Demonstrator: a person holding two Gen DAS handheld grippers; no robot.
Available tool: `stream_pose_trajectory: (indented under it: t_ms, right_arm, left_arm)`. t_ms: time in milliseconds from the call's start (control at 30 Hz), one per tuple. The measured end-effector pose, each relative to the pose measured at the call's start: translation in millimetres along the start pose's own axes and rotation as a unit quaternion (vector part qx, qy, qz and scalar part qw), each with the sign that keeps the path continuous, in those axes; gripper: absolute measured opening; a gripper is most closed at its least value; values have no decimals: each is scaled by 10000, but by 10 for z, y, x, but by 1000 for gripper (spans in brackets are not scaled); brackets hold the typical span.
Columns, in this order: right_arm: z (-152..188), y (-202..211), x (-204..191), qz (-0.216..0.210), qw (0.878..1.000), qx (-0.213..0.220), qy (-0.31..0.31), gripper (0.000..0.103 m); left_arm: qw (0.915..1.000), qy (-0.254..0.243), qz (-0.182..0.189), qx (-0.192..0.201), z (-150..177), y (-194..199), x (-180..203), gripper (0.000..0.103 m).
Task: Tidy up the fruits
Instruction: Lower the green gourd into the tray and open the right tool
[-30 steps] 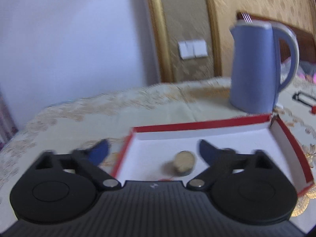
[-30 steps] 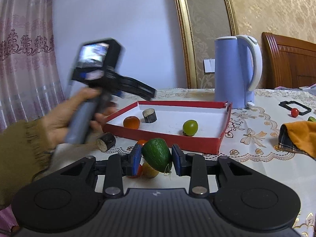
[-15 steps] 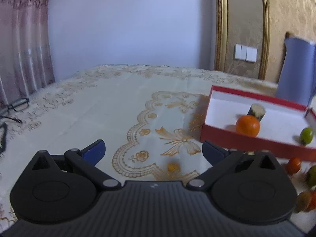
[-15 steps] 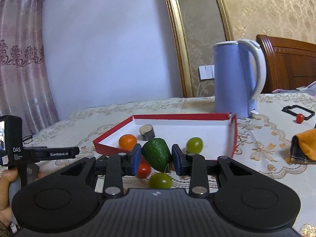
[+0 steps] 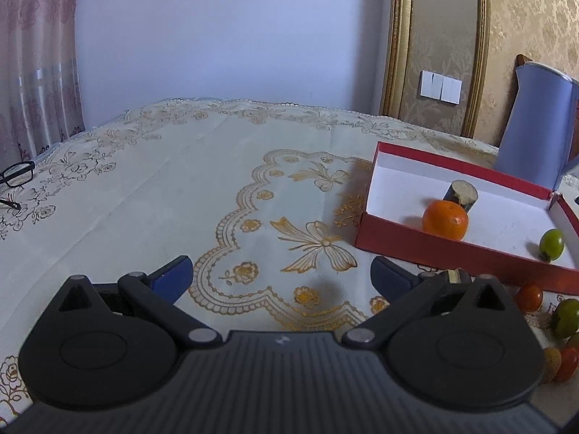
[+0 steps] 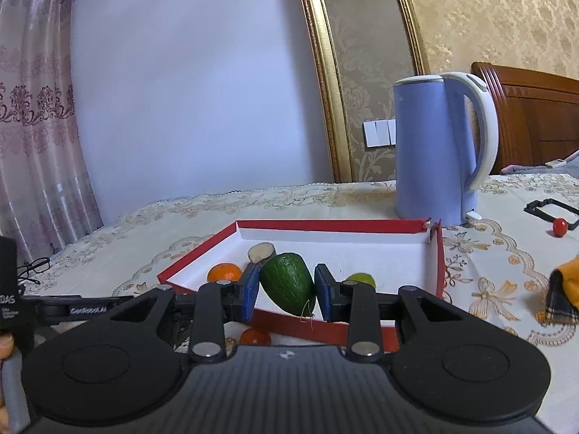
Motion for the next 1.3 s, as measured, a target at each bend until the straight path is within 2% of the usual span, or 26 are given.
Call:
stream_pose_trajectory:
  t_ms: [633, 833, 1067, 1100, 1133, 1200, 1300]
  right_arm:
    - [-362, -935, 55, 427, 9977, -492, 185, 33]
    - [-344, -1301, 8, 614, 9947, -793, 213, 33]
    - [-356, -1512, -3, 809, 9923, -918, 214, 33]
    - [-350, -1535, -4, 852, 9915, -963, 222, 35]
    - [-341, -1551, -4, 885, 9908, -995, 235, 46]
    - [-329, -1540, -1, 886, 9915, -920, 239, 57]
    - [-347, -1486, 40, 957, 9918, -838, 143, 57]
  left_arm:
    - [9999, -15, 94, -42, 13, 12, 4, 103]
    - [9999, -5, 108, -52, 14, 4, -2, 103]
    - [9999, -32, 123, -53, 14, 4, 5, 103]
    - [9999, -33, 124, -51, 14, 4, 5, 103]
    - [9999, -32, 124, -52, 14, 3, 6, 103]
    - [9999, -33, 121, -52, 13, 5, 4, 103]
    - [9999, -10, 129, -49, 15, 7, -4, 103]
Point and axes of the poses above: each gripper's, at about its wrist camera, not at the fingertips, and y roughly against the way its jaws point, x to its right, z to its underside, the point moved 3 cm from there along -y, roughly the way its jaws point, and after that the axes turned 13 degrees about z, right-handed, at the moved point
